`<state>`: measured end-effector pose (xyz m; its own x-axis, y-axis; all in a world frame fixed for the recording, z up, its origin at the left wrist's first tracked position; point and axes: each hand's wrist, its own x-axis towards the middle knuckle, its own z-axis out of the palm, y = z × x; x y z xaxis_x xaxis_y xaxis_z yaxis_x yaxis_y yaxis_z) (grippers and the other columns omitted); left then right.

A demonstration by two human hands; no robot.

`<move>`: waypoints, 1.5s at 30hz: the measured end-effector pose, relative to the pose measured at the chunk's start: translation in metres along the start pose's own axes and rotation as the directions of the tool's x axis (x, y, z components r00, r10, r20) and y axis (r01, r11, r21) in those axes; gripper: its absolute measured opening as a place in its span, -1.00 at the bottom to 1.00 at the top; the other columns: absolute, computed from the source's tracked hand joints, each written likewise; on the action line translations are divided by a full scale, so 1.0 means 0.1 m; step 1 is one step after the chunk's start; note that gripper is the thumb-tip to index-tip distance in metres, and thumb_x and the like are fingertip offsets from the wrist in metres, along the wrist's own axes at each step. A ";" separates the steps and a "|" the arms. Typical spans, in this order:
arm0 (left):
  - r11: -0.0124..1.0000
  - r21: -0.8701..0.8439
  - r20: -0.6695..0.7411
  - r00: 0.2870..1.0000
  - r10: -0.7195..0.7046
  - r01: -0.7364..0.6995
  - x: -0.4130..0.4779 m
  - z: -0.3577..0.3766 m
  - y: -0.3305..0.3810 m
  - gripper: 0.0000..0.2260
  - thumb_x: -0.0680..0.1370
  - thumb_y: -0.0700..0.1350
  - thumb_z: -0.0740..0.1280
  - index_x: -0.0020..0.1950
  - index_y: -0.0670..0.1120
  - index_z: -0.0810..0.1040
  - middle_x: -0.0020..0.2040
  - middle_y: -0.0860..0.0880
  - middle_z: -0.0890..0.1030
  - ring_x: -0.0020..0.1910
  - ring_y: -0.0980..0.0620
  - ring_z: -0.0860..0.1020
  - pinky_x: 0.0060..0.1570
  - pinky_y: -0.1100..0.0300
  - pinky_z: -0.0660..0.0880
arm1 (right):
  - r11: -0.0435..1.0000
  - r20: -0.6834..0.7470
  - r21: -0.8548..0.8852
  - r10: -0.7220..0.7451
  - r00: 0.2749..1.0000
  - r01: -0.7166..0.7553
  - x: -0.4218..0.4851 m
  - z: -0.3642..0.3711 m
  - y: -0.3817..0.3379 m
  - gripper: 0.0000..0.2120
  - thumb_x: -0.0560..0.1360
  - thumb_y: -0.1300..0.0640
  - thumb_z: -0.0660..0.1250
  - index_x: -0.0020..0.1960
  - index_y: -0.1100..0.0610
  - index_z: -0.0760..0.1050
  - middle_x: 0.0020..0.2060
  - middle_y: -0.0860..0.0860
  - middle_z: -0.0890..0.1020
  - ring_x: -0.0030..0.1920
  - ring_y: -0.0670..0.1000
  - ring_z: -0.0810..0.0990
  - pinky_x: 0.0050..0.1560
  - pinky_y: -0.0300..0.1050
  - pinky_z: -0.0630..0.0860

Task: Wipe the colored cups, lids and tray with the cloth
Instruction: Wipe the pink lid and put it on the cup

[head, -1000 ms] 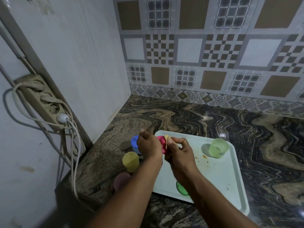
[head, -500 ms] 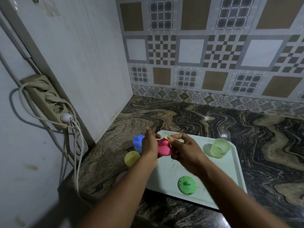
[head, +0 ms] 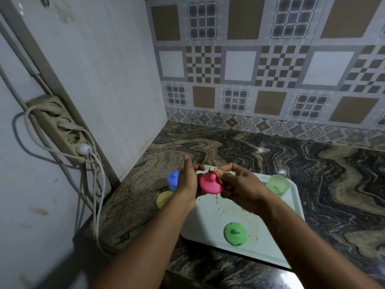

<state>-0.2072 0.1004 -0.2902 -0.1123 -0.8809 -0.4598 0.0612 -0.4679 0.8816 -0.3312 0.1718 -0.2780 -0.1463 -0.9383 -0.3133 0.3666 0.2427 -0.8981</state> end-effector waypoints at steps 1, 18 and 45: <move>0.998 0.055 0.018 0.999 0.039 -0.039 0.03 0.00 0.04 -0.49 0.65 0.25 0.05 -0.19 -0.10 0.52 -0.10 -0.20 0.67 -0.18 -0.13 0.62 -0.08 -0.02 0.56 | 1.000 0.026 -0.007 0.018 0.999 -0.018 -0.01 -0.02 -0.05 -0.95 0.62 0.31 0.26 -0.01 0.21 0.45 -0.34 0.15 0.52 -0.41 -0.01 0.36 -0.37 -0.13 0.28; 0.941 0.245 -0.021 0.969 0.248 -0.236 -0.06 0.12 0.17 -0.61 0.69 0.10 0.10 -0.08 -0.13 0.56 -0.12 -0.14 0.65 -0.18 -0.07 0.60 -0.22 0.13 0.51 | 0.994 0.067 -0.092 -0.059 0.996 0.065 -0.03 0.03 -0.12 -0.97 0.60 0.28 0.29 0.03 0.19 0.47 -0.23 0.20 0.55 -0.35 0.02 0.44 -0.33 -0.12 0.35; 0.990 0.133 0.023 0.999 0.048 -0.050 0.06 0.03 0.13 -0.57 0.65 0.17 0.15 -0.19 -0.10 0.57 -0.18 -0.16 0.65 -0.22 -0.11 0.59 -0.17 0.07 0.51 | 1.000 0.054 -0.008 -0.017 0.998 0.017 -0.05 0.06 -0.06 -0.95 0.60 0.31 0.30 0.01 0.20 0.46 -0.35 0.13 0.56 -0.43 -0.02 0.40 -0.35 -0.13 0.30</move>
<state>-0.2099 0.0893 -0.2807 -0.1318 -0.9003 -0.4148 -0.0655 -0.4096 0.9099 -0.3273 0.1733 -0.2692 -0.1023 -0.9542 -0.2812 0.3569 0.2287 -0.9057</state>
